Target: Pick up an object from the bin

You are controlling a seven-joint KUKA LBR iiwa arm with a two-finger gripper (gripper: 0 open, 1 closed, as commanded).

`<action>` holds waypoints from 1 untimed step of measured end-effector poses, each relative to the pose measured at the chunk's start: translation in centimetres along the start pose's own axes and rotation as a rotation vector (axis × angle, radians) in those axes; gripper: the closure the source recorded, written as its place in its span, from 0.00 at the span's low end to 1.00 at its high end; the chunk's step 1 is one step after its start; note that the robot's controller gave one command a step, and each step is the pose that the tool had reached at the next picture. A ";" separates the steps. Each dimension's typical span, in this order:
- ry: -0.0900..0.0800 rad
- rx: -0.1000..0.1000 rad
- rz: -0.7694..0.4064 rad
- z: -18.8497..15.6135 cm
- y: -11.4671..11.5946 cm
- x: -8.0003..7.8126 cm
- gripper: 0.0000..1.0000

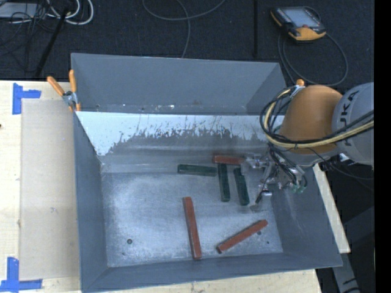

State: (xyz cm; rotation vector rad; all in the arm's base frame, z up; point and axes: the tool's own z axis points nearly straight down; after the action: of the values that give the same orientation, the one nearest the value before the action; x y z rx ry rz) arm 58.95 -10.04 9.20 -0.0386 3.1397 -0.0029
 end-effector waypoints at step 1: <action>0.001 -0.001 0.061 0.5 4.2 4.1 0.00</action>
Offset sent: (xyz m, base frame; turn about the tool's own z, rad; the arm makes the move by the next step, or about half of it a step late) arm -0.0100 0.0695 -0.0220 0.0119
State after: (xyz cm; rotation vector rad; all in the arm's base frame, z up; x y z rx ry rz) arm 54.70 -5.96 8.64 0.0573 3.1400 -0.0010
